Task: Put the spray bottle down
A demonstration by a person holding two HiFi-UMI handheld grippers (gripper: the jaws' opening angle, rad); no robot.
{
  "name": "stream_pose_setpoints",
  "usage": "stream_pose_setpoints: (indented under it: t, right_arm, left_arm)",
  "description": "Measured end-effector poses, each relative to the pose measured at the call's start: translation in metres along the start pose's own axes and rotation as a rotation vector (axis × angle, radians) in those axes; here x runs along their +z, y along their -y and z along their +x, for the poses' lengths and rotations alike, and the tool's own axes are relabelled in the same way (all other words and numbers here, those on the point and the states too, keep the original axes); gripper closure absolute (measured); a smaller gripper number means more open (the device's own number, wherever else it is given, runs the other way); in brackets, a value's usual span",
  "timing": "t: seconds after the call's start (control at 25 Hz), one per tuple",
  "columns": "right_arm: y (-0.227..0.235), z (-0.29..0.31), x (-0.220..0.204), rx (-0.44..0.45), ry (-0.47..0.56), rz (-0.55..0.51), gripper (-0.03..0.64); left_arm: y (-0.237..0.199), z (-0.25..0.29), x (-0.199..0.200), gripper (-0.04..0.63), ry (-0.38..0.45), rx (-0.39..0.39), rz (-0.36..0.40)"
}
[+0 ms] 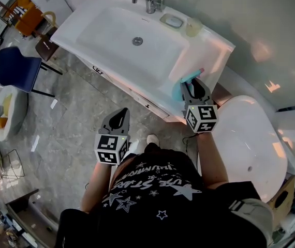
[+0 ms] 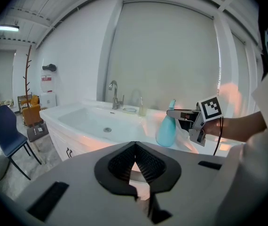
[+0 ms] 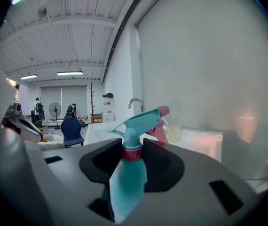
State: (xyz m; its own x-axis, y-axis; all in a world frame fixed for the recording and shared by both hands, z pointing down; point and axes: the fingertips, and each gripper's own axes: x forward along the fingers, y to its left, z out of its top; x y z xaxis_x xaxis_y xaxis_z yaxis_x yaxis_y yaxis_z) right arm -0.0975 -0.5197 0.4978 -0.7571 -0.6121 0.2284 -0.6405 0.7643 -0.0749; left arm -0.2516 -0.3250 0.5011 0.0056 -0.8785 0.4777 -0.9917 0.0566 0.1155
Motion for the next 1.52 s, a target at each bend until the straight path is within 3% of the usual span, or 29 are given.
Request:
stream_pose_setpoints:
  t: [0.52,0.72,1.04,1.52]
  right_arm:
    - [-0.003,0.0,-0.004,-0.004,0.021,0.025,0.453]
    - [-0.003,-0.006,-0.015,-0.042,-0.045,0.059,0.373]
    - [-0.013,-0.046,-0.004,-0.113,-0.032,0.059,0.364]
    - [-0.124,-0.148,0.037,-0.085,0.094,-0.011,0.365]
  left_arm:
    - [0.007,0.006,-0.001,0.58,-0.002,-0.04,0.008]
    - [0.004,-0.01,-0.006,0.58,-0.01,-0.056,0.014]
    - [0.002,-0.053,-0.004,0.58,0.014,-0.068,0.029]
    - [0.01,-0.18,-0.043,0.58,0.129,-0.059,0.047]
